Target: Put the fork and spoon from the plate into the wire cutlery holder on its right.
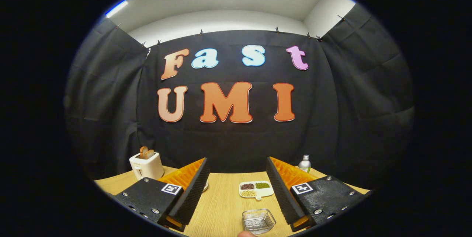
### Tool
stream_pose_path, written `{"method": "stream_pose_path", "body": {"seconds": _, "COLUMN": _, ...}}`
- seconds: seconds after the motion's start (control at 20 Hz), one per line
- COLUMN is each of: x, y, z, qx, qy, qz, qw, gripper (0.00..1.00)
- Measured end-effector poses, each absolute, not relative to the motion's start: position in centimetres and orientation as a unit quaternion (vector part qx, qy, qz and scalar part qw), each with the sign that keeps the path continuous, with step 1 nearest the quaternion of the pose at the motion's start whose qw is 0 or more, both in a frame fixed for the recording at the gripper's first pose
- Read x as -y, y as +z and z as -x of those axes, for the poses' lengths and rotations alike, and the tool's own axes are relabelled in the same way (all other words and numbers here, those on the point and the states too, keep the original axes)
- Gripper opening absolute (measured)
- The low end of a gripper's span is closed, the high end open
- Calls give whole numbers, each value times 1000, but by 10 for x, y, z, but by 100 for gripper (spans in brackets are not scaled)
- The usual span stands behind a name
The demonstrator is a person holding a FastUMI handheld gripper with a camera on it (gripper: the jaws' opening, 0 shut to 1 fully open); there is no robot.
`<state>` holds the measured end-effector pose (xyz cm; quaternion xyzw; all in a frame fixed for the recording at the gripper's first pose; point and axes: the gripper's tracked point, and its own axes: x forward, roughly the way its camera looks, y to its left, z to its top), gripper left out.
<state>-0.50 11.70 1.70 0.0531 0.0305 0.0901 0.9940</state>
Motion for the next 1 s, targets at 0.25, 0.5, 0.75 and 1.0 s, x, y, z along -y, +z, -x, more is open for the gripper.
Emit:
{"method": "stream_pose_path", "body": {"seconds": 0.25, "x": -162, "y": 10, "z": 18, "qx": -61, "qy": 142, "qz": -56, "qw": 986, "gripper": 92}}
{"method": "stream_pose_path", "body": {"seconds": 0.5, "x": -231, "y": -24, "z": 41, "qx": -136, "qy": 210, "qz": -59, "qw": 967, "gripper": 93}}
{"method": "stream_pose_path", "body": {"seconds": 0.75, "x": -274, "y": -53, "z": 57, "qx": -211, "qy": 232, "qz": -50, "qw": 948, "gripper": 91}}
{"method": "stream_pose_path", "body": {"seconds": 1.0, "x": -320, "y": -101, "z": 85, "qx": -304, "qy": 257, "qz": -31, "qw": 917, "gripper": 91}}
